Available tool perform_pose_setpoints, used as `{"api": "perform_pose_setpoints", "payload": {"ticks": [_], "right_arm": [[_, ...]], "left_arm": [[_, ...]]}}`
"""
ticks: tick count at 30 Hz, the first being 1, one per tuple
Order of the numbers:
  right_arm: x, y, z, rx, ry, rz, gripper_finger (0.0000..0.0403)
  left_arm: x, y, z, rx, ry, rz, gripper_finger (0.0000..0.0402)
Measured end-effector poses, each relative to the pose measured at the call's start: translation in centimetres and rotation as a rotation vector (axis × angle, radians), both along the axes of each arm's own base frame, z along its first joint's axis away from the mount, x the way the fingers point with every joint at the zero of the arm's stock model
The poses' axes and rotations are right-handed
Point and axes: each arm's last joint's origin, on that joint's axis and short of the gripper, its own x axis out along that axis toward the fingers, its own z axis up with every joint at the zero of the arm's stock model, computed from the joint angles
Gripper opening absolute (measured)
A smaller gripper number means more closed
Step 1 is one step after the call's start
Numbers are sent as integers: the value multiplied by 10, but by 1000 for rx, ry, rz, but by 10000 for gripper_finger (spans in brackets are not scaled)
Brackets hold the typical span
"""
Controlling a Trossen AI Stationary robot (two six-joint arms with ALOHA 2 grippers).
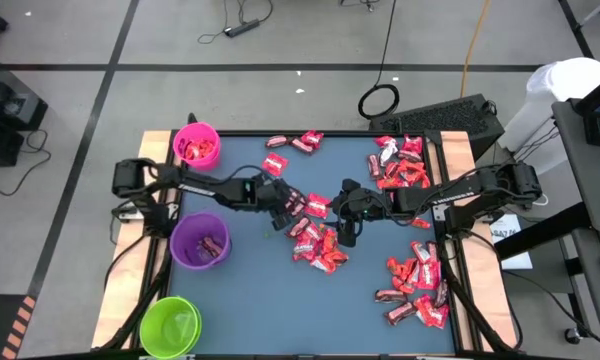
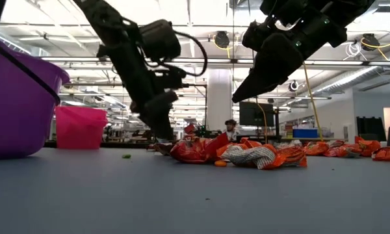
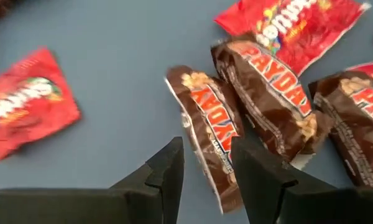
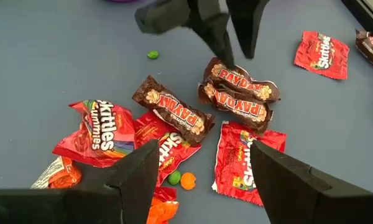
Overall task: Organize candy in baskets
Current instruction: Put the brown chocolate into the violet bucket
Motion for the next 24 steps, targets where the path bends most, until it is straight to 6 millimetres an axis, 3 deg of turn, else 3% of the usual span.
{"api": "perform_pose_setpoints", "payload": {"ticks": [10, 24], "right_arm": [[0, 0, 0, 0, 0, 1, 240], [0, 0, 0, 0, -1, 1, 240]], "left_arm": [[5, 6, -18, -28, 32, -32, 133], [6, 2, -19, -12, 46, -90, 31]]}}
